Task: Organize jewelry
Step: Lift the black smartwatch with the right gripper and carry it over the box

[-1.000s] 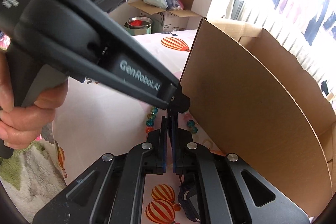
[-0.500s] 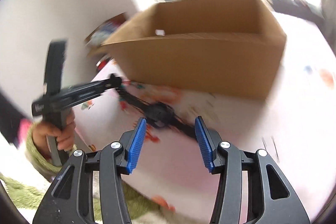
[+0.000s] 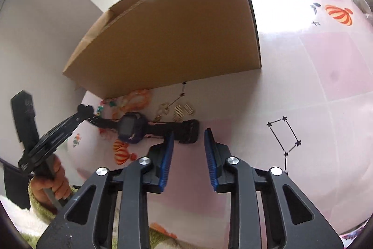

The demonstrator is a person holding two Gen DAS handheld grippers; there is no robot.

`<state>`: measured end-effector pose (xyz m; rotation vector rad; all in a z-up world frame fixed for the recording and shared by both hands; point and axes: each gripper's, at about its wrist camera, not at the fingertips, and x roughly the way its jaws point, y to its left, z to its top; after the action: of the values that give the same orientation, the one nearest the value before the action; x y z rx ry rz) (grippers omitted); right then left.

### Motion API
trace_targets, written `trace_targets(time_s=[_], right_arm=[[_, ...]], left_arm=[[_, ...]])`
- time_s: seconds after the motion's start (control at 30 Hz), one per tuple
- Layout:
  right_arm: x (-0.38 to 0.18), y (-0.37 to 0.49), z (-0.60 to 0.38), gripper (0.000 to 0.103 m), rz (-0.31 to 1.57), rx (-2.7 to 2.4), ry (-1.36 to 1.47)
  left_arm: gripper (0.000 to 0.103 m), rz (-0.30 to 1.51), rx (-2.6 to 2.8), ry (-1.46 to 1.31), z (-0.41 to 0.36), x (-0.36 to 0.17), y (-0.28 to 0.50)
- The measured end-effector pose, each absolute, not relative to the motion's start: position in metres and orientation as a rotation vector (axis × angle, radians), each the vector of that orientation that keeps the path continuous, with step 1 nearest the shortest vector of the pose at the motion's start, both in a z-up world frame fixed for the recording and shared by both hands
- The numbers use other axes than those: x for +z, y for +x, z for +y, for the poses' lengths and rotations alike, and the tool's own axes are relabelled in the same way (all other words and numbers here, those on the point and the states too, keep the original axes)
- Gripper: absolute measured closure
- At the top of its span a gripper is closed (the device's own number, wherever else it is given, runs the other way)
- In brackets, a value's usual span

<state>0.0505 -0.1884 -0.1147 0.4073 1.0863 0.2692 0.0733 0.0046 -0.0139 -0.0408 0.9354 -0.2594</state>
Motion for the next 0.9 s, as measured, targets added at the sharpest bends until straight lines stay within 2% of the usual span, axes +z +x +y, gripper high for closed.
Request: trace_targets(time_s=[0.17,0.27,0.3,0.53,0.9], right_arm=[[-0.121,0.066,-0.184,0.082,1.092,0.263,0.446],[-0.123,0.068,-0.180,0.090,1.092,0.257,0.437],[-0.123,0.068,-0.179,0.096,1.089,0.246,0.424],[-0.103,0.053,-0.183,0.102,0.995,0.255,0.406],[-0.048,0.024,-0.175,0.103,0.839,0.302,0.330]], left_arm=[[0.100,0.943,-0.262,-0.037,0.004,-0.014,0.073],[0.100,0.945,-0.259,-0.029,0.003,-0.015,0.074],[0.100,0.946,-0.257,-0.028,0.003,-0.015,0.074],[0.100,0.921,-0.275,-0.033,0.001,-0.008,0.070],[0.100,0.810,-0.413,-0.058,-0.016,0.042,0.042]])
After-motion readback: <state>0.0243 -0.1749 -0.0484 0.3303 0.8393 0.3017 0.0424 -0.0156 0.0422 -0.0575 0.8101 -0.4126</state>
